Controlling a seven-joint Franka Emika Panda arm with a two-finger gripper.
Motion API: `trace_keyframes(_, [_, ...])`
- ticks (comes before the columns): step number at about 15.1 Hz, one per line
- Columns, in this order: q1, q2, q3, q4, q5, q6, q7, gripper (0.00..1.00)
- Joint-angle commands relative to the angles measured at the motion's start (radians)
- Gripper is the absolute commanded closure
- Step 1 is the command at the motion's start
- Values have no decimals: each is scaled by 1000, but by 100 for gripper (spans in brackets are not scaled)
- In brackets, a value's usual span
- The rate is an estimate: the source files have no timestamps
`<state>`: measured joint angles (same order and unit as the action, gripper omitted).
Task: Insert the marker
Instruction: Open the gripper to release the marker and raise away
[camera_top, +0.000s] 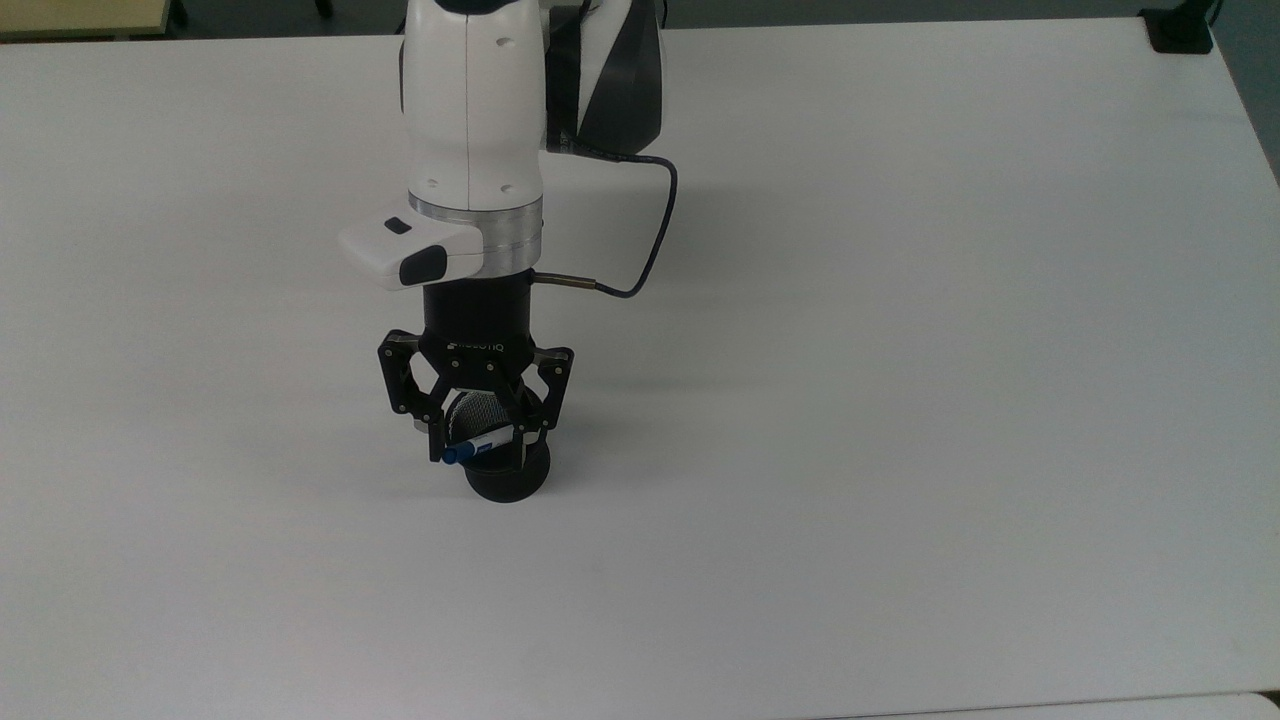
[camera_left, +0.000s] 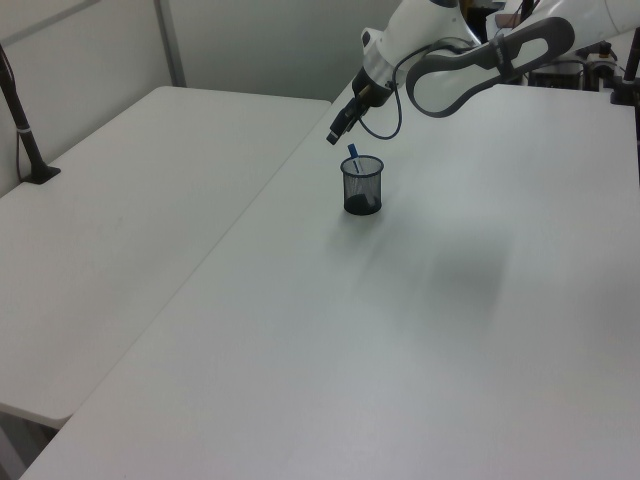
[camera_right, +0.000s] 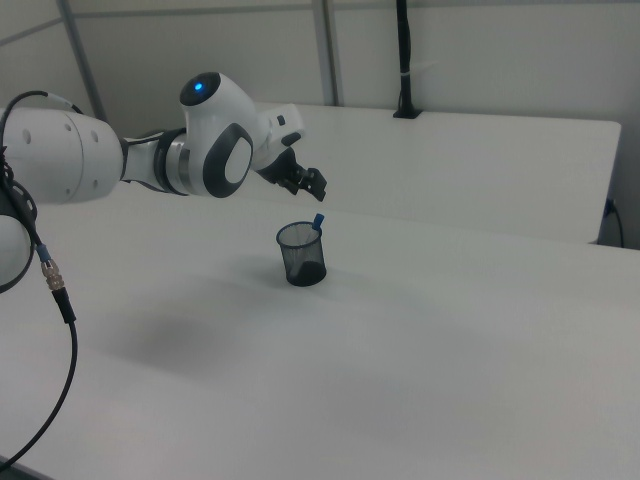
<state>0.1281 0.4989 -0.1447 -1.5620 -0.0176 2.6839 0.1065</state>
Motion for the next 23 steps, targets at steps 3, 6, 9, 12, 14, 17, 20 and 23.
trace_keyframes(3, [8, -123, -12, -33, -7, -231, 28, 0])
trace_keyframes(6, [8, -213, -7, -35, -7, -468, 19, 0])
trace_keyframes(9, [11, -272, -6, -35, -8, -663, 12, 0])
trace_keyframes(12, [13, -324, -4, -36, -13, -829, 13, 0])
trace_keyframes(14, [13, -356, 8, -49, -21, -912, 13, 0])
trace_keyframes(17, [-1, -422, 34, -95, -22, -955, 15, 0])
trace_keyframes(20, [-8, -485, 34, -147, -19, -954, 13, 0])
trace_keyframes(23, [-5, -487, 36, -158, -19, -957, 15, 0])
